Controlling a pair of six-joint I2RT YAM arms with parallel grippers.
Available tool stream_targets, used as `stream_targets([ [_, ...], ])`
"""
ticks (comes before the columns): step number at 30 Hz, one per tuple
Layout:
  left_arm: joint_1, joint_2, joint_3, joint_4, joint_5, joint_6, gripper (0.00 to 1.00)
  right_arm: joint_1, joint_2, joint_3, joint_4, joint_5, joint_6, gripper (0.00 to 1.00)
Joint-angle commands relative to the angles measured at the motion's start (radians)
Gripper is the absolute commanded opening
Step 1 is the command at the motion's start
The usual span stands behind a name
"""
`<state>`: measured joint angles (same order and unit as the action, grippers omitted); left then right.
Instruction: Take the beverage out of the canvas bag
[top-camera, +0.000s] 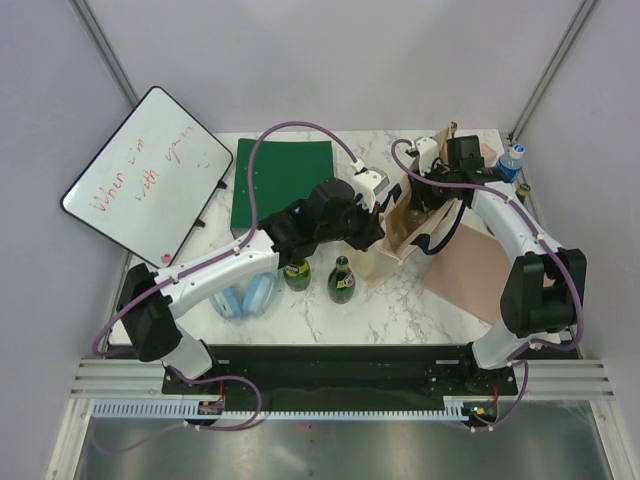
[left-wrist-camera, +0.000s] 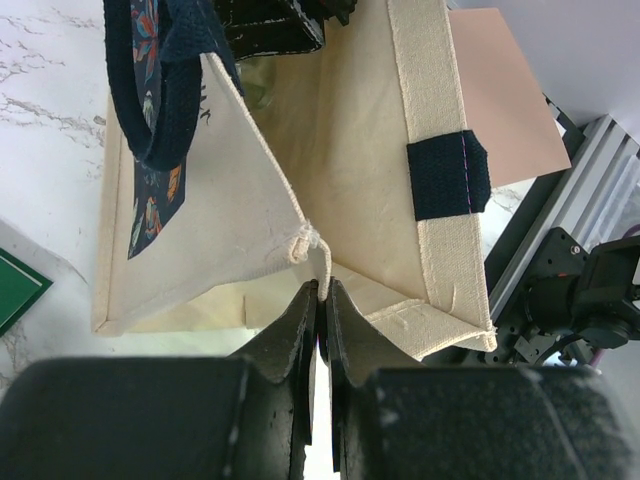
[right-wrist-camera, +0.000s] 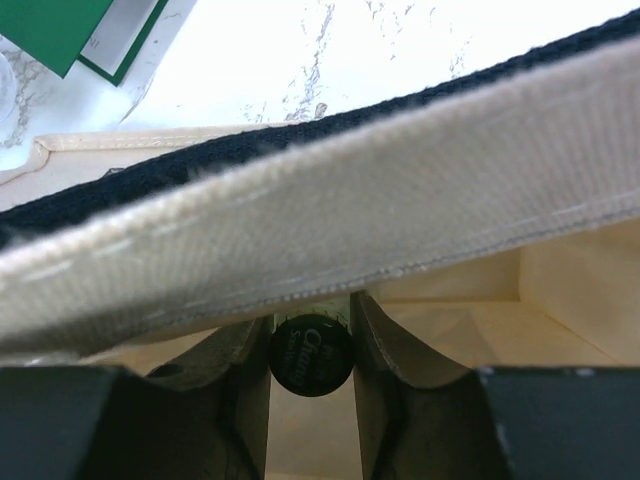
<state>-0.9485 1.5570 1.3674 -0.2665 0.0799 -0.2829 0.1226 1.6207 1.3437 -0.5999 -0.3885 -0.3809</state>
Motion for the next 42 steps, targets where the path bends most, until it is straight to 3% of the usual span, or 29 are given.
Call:
stream_targets([
  [1, 0.005, -0.015, -0.008, 0.018, -0.015, -0.015, 0.12, 0.006, -0.025, 0.081, -0.038, -0.087, 0.004, 0.08],
  [5, 0.007, -0.018, -0.008, 0.016, -0.02, -0.01, 0.12, 0.008, -0.045, 0.155, -0.047, -0.136, 0.013, 0.0],
  [15, 0.011, -0.025, -0.004, 0.015, -0.022, -0.001, 0.13, 0.008, -0.085, 0.322, -0.049, -0.182, 0.037, 0.0],
  [27, 0.024, -0.011, 0.036, -0.023, -0.147, -0.045, 0.16, -0.005, -0.134, 0.463, -0.047, -0.21, 0.068, 0.0],
  [42, 0.056, -0.012, 0.013, -0.048, -0.147, -0.085, 0.17, -0.182, -0.078, 0.63, 0.094, -0.285, 0.253, 0.0],
])
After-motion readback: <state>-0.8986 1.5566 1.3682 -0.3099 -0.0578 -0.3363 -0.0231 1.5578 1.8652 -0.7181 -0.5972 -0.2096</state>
